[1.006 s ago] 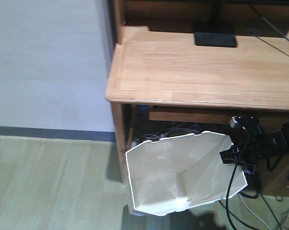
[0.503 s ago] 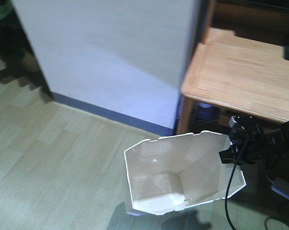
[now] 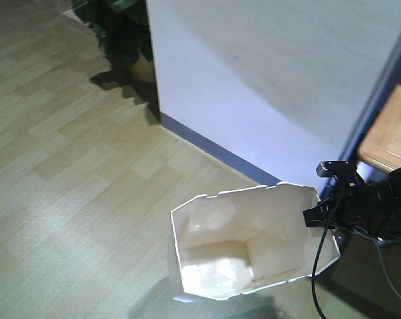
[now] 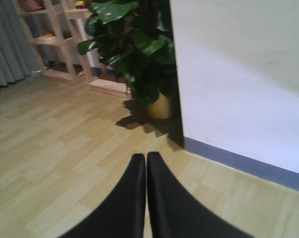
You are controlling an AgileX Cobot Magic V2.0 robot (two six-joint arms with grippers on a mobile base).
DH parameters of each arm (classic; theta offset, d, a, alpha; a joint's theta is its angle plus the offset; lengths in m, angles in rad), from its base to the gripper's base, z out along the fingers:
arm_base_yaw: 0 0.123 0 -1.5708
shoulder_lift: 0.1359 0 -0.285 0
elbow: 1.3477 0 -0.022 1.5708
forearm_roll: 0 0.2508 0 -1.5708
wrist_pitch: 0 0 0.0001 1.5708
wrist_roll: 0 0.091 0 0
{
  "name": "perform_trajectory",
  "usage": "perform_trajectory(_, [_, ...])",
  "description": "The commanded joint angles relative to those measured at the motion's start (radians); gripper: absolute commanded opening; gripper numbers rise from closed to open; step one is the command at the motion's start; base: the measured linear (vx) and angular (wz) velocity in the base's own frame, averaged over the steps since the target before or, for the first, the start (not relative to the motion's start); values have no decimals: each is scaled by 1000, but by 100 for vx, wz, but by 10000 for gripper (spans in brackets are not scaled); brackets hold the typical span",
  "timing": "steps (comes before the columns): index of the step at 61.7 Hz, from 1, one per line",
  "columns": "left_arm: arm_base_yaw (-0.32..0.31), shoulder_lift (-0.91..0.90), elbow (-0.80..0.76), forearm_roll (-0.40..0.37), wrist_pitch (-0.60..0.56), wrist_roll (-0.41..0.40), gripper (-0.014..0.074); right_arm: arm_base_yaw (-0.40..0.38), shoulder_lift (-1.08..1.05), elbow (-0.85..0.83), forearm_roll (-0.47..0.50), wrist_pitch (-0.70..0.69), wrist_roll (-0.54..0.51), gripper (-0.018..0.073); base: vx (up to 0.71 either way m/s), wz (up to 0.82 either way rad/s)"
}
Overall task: Move trash bin to bedside with robot
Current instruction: 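Hold the bin in the right gripper while the base turns toward the bed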
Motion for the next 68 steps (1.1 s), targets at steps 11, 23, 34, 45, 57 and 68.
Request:
perform_trajectory(11, [-6, -9, 28, -4, -74, -8, -6, -3, -70, -14, 61, 184, 15, -7, 8, 46])
perform_trajectory(23, [-6, -9, 28, -4, -74, -8, -6, -3, -70, -14, 61, 184, 15, -7, 11, 52])
perform_trajectory(34, [-6, -9, 28, -4, -74, -8, -6, -3, -70, -14, 61, 184, 15, -7, 14, 63])
perform_trajectory(45, [-6, -9, 28, -4, -74, -8, -6, -4, -70, -14, 61, 184, 15, -7, 16, 72])
perform_trajectory(57, [-6, -9, 28, -4, -74, -8, -6, -4, -70, -14, 61, 184, 15, -7, 17, 68])
perform_trajectory(68, [-6, -9, 28, -4, -74, -8, -6, -4, -70, -14, 61, 184, 15, -7, 19, 56])
